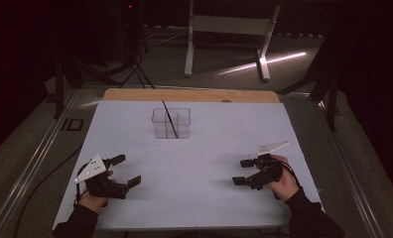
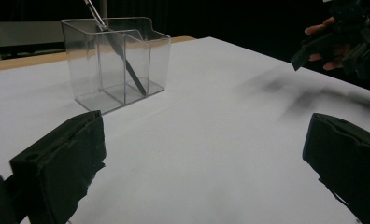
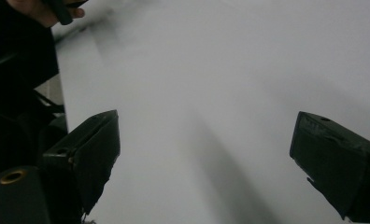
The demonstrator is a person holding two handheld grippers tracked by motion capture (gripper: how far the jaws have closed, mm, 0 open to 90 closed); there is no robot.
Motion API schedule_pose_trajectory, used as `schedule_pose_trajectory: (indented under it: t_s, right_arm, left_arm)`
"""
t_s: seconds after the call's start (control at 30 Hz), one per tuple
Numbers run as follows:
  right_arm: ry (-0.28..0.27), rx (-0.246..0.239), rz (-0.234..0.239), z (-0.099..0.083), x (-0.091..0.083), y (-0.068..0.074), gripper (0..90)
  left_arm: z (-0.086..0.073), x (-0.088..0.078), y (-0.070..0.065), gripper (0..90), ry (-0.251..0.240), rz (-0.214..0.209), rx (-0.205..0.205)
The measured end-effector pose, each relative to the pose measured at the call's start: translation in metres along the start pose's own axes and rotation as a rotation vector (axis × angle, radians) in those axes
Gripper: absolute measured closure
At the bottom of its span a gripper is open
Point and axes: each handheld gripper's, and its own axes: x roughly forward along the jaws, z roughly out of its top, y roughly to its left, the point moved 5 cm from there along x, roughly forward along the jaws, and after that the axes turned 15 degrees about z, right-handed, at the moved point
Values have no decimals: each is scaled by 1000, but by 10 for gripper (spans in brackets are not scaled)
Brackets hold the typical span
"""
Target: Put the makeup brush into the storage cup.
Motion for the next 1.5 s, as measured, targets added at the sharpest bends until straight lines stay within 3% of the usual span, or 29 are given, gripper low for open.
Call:
schedule_pose_trajectory:
  t_s: [0.07,0.17,0.3,0.37,0.63,0.73,0.87,1.03,1.17,1.23,1.3,1.33,1.37,1.4,1.43,1.5]
  right_arm:
    - [0,-10,-22,-4,-2,-1,86]
    - [6,-67,-69,-10,-5,-1,85]
    - [-29,-70,-89,-13,-13,-1,86]
    - [-64,-54,-113,-17,-22,-3,132]
    - [-63,-53,-81,-28,-24,1,128]
    - [-55,-90,-112,-32,-25,3,119]
    - [-50,-67,-90,-40,-26,3,137]
    - [-89,-74,-93,-42,-31,3,165]
    - [-75,-78,-67,-48,-30,6,147]
    - [-71,-103,-60,-49,-30,6,180]
    - [-84,-139,13,-49,-28,7,177]
    - [-84,-139,13,-49,-28,7,177]
    - [-60,-203,-3,-49,-26,7,182]
    - [-57,-225,2,-49,-25,7,188]
    - [-55,-221,22,-50,-23,7,188]
    - [-44,-245,19,-51,-20,6,189]
  left_arm:
    - [0,0,0,9,1,0,2]
    - [0,0,-1,9,-1,0,3]
    - [0,0,0,9,-1,0,0]
    - [0,0,-1,9,-1,-2,2]
    - [0,-1,-1,9,-1,-2,5]
    - [0,-1,-1,9,1,-3,7]
    - [0,-1,-2,9,4,-9,11]
    - [1,-2,-2,9,-1,-10,10]
    - [0,-2,-3,9,-1,-12,13]
    - [0,-2,-3,9,1,-13,13]
    - [1,-3,-3,9,-2,-11,13]
    - [1,-3,-3,9,-2,-11,13]
    - [1,-4,-2,9,-4,-9,11]
    - [1,-4,-2,9,-6,-8,6]
    - [1,-4,-2,9,-6,-8,5]
    - [1,-4,-2,9,-5,-9,7]
